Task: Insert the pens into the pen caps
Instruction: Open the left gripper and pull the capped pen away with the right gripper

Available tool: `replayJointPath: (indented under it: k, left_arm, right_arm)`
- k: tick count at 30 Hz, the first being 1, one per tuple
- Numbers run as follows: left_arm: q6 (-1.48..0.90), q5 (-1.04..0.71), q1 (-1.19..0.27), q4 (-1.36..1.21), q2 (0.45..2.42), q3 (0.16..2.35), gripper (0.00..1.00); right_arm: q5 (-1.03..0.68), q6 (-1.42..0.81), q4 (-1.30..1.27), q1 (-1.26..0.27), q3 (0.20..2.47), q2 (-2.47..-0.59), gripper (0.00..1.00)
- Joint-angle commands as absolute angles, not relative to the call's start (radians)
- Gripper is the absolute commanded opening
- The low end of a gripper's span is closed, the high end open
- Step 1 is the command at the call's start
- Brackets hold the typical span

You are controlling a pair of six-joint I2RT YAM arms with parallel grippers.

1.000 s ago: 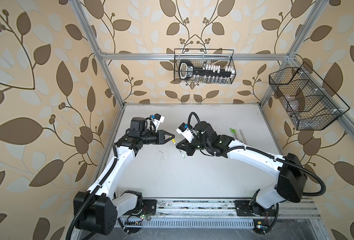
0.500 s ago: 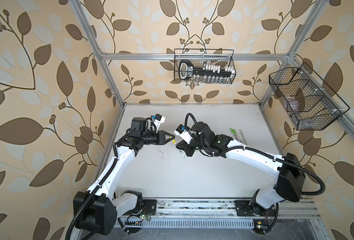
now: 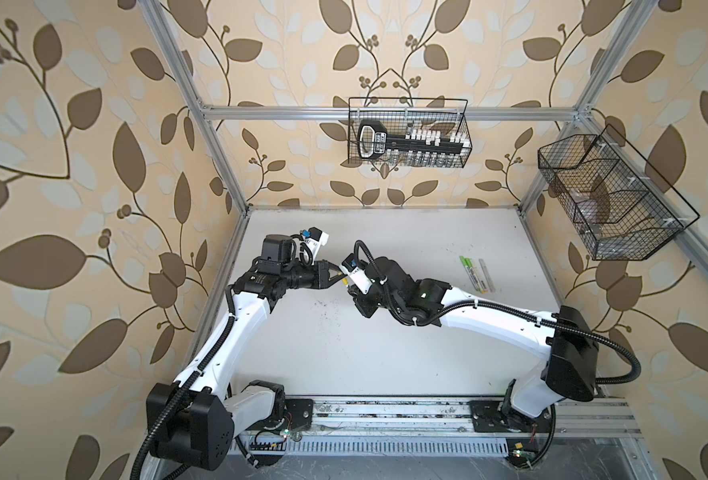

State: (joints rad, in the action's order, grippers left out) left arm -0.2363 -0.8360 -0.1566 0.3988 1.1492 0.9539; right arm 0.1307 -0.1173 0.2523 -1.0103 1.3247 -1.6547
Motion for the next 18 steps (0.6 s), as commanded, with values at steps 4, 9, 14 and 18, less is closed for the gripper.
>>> replayJointPath:
  k: [4, 9, 14, 18]
  left_arm:
    - [-0.252, -1.005, -0.209, 0.492, 1.132, 0.943, 0.0]
    - [-0.254, -1.003, -0.209, 0.493, 1.131, 0.949, 0.02]
    - [-0.249, -0.953, -0.203, 0.505, 1.1, 0.958, 0.26]
    - [-0.26, -0.931, -0.186, 0.491, 1.073, 0.955, 0.44]
  right_arm:
    - [0.161, -0.13, 0.043, -1.022, 1.418, -1.666, 0.01]
    - [0.036, -0.124, 0.081, -0.98, 1.417, -1.643, 0.01]
    - [-0.134, -0.134, 0.124, -0.917, 1.398, -1.641, 0.01]
    - [-0.193, -0.13, 0.174, -0.889, 1.383, -1.635, 0.02]
